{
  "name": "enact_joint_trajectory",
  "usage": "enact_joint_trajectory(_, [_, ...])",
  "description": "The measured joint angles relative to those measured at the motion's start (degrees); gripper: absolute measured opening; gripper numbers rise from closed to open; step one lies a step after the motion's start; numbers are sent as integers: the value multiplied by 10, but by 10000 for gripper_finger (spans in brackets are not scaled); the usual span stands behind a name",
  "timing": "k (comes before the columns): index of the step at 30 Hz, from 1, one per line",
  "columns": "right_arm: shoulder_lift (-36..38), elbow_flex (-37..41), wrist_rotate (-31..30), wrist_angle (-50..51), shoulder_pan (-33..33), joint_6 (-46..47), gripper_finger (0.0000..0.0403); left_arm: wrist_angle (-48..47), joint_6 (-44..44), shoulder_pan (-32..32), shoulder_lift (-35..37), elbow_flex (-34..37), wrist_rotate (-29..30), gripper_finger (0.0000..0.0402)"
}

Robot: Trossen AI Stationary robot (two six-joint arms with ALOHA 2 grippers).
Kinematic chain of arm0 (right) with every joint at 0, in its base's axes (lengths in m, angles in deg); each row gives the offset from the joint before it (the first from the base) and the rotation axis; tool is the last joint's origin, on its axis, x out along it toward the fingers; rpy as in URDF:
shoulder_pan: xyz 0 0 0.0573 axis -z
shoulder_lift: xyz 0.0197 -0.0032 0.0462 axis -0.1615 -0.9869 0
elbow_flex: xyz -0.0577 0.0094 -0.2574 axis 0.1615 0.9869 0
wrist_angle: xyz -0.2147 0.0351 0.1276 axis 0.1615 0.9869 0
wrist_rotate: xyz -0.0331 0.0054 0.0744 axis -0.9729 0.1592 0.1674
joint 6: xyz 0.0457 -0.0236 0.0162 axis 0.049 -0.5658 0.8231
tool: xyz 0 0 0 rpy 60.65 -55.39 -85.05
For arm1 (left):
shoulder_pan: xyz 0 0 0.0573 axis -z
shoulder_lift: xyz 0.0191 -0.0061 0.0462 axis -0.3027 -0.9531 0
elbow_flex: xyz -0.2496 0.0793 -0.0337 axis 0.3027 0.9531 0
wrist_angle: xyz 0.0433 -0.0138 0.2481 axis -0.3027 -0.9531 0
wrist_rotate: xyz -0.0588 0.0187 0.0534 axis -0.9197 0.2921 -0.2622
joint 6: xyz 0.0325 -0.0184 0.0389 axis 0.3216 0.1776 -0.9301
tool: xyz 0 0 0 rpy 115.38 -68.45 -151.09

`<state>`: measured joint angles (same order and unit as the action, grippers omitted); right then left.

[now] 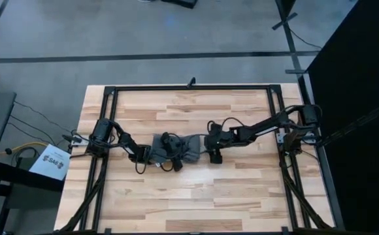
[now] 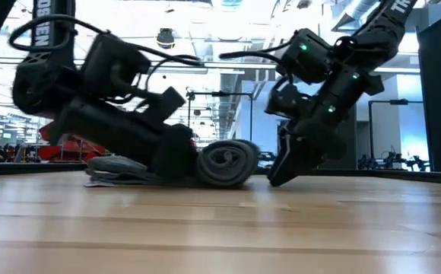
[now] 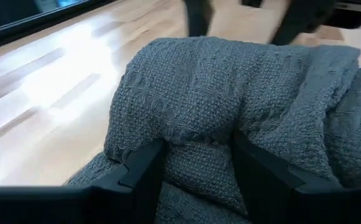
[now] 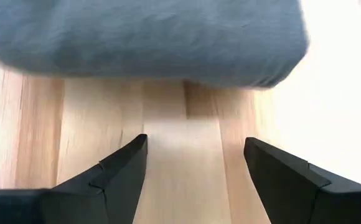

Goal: Roll towel
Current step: Roll the gray towel

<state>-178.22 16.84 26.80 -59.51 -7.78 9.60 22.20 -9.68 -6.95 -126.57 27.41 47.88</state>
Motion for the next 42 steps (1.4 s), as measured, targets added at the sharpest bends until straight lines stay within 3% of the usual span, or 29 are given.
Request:
enact_joint_trajectory(3, [12,27,21,-8,6,18,258,-40,-10,-18,0,-42,-40,173])
enact_joint_trajectory(9, [66,92,39,-13,-4,48,258,-139,-6,-50,-1,-120,-45,173])
enact_joint_trajectory(18, [136,201,62,-129,20,39,258,-157,-29,-68,-3,-174,-63,173])
enact_joint_trajectory(30, [68,201,51,-279,27,58,258,-173,-35,-74,-2,-187,-66,173])
enact_joint_trajectory(42, [68,171,51,-289,27,71,258,-218,-75,-70,27,-187,-62,173])
